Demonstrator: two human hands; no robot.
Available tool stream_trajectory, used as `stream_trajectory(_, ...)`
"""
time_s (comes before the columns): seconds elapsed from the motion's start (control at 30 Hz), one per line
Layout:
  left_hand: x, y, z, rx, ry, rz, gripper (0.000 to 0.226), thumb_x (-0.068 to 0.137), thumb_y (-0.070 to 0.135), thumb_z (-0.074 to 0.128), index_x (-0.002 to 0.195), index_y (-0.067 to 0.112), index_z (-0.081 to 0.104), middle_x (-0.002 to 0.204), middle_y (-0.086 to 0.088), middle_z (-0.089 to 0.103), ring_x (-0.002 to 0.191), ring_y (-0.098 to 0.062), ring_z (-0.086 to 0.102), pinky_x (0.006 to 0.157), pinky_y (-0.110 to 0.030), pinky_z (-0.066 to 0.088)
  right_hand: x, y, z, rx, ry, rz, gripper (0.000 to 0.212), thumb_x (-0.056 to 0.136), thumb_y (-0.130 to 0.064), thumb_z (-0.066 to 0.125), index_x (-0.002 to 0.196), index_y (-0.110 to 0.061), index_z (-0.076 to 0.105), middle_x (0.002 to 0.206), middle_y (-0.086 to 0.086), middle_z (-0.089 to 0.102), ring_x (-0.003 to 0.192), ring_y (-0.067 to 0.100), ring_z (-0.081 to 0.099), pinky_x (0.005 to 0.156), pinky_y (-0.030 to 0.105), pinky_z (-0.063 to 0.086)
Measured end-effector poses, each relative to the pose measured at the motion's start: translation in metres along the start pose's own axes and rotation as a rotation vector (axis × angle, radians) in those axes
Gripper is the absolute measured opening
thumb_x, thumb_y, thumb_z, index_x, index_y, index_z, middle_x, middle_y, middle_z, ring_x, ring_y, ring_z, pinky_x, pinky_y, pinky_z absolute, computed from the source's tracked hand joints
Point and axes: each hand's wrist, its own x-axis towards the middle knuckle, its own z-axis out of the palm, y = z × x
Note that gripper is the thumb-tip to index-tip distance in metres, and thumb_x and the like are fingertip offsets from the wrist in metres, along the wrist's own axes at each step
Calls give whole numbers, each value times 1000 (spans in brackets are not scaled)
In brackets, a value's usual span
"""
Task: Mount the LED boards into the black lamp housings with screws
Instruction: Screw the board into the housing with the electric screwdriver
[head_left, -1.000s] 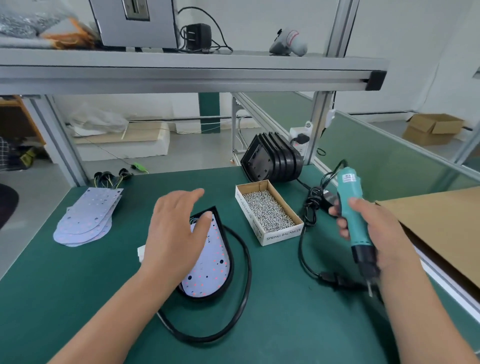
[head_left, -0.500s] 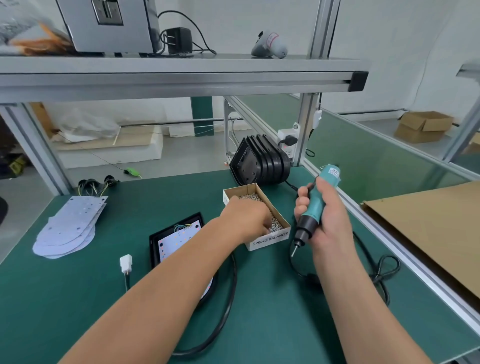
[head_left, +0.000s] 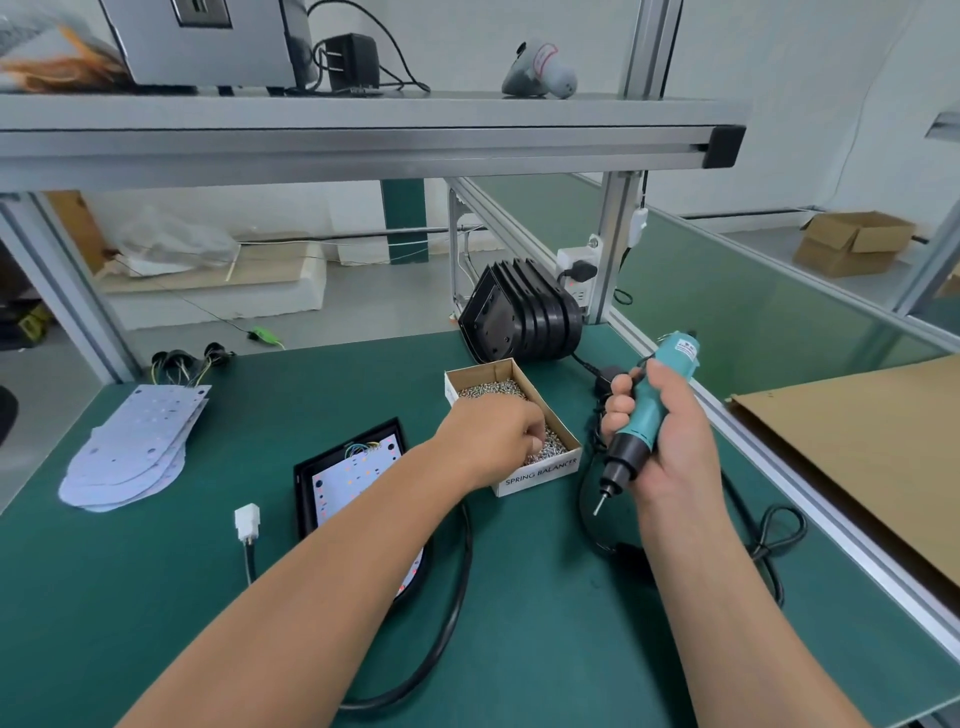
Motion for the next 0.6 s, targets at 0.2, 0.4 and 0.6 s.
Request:
stream_trajectory(0.2, -12, 5, -9, -1, 68, -36, 13, 105, 27, 57, 104, 26, 71, 107, 7, 73, 105, -19, 65, 91, -41, 52, -1, 2, 1, -24, -4, -16, 14, 101, -22, 64, 96, -12, 56, 84, 8, 64, 58, 13, 53, 47, 22, 49)
stream_trajectory(0.4, -40, 10, -43, -1019, 145, -292, 18, 104, 9, 50, 89, 9, 61, 86, -10, 67, 57, -13, 52, 46, -27, 44, -6, 2, 3, -40, -3, -17, 15, 101, -24, 64, 100, -9, 61, 83, 5, 64, 58, 11, 54, 46, 20, 49)
stream_trajectory(0.6, -110, -20, -58, -1864, -26, -454, 13, 97, 11, 43, 85, 13, 48, 75, -7, 55, 52, -10, 34, 35, -16, 23, -20, 20, 17, -14, 35, -29, 14, 97, -25, 69, 98, -15, 60, 83, 3, 63, 60, 12, 56, 50, 22, 51)
